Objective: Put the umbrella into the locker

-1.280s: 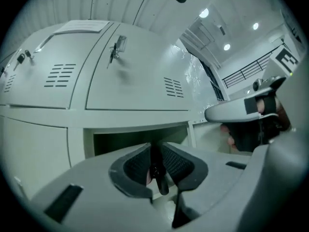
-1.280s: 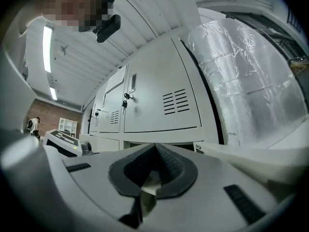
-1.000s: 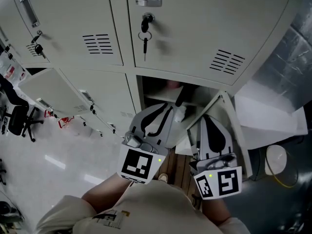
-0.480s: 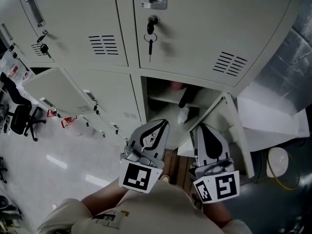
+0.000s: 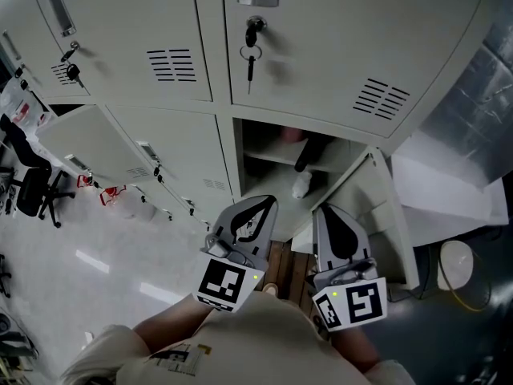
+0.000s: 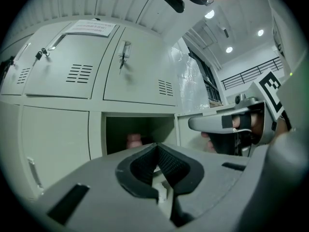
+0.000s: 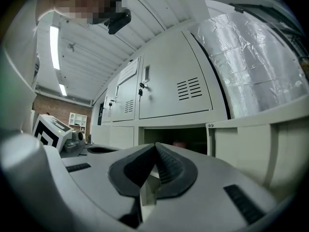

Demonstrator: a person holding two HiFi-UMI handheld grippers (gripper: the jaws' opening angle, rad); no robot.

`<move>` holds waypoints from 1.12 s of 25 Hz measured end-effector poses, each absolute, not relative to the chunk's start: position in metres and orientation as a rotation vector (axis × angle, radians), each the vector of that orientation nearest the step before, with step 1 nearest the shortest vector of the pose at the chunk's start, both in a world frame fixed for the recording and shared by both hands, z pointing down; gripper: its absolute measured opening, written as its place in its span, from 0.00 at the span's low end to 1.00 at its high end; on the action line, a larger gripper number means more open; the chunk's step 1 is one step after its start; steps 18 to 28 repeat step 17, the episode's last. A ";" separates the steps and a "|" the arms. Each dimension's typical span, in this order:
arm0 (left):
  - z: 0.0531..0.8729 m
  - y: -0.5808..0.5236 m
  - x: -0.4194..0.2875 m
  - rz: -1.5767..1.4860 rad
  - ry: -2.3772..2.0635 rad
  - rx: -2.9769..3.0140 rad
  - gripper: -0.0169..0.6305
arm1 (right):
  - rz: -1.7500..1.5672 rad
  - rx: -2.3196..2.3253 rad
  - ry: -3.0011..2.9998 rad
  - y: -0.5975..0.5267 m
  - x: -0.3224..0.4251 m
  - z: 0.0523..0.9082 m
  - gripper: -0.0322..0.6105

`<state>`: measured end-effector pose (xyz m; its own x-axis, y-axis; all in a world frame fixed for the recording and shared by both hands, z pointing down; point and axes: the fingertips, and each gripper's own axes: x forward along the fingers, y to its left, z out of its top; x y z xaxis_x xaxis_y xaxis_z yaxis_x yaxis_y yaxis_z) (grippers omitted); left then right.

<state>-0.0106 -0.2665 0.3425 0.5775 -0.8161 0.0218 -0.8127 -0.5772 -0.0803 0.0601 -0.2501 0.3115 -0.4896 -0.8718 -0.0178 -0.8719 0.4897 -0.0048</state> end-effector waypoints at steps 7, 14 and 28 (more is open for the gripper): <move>0.344 -0.265 -0.012 -0.105 1.432 -2.740 0.04 | -0.003 -1.588 2.702 -0.250 0.063 0.315 0.06; 0.344 -0.263 -0.009 -0.108 1.428 -2.754 0.04 | -0.008 -1.592 2.710 -0.248 0.064 0.316 0.06; 0.344 -0.262 -0.007 -0.112 1.418 -2.758 0.04 | -0.011 -1.590 2.713 -0.247 0.064 0.316 0.06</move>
